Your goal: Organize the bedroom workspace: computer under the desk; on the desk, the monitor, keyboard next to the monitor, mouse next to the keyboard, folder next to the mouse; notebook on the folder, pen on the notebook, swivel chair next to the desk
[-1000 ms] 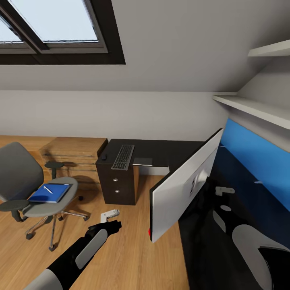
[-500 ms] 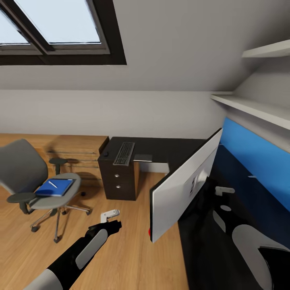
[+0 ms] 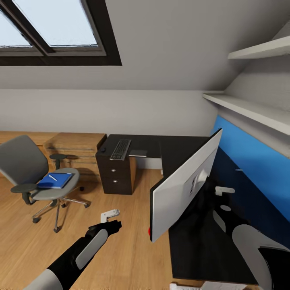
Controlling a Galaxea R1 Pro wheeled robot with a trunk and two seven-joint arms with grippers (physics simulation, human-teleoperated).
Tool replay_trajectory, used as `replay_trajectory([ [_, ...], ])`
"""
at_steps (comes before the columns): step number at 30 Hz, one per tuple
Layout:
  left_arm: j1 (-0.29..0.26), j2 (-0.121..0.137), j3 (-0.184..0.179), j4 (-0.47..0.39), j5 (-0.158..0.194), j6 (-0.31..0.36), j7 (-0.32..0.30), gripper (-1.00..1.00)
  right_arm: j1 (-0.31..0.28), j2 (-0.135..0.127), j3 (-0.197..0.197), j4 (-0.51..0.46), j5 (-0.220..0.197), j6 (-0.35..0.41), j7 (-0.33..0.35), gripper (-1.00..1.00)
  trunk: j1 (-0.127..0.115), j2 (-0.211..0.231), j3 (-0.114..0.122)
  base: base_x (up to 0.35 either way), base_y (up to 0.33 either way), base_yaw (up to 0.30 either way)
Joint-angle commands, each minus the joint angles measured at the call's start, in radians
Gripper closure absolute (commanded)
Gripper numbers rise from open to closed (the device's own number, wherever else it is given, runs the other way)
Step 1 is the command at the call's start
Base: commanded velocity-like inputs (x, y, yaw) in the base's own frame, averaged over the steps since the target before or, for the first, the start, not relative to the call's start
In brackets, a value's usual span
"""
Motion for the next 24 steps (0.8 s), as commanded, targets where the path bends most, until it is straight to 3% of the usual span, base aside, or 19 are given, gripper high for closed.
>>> replay_trajectory([
  [1,-0.001,0.001,-0.003,-0.002,0.006,0.001,0.009,-1.0,0.0,0.0,0.01,0.005,-0.012,-0.006,0.0,1.0,0.0,-0.002,-0.003,-0.133,-0.309,0.0],
  [24,-0.002,0.001,-0.005,0.002,0.006,0.001,0.008,-1.0,0.0,0.0,0.01,0.006,-0.012,-0.006,0.0,1.0,0.0,-0.002,-0.003,-0.022,-0.337,0.0],
])
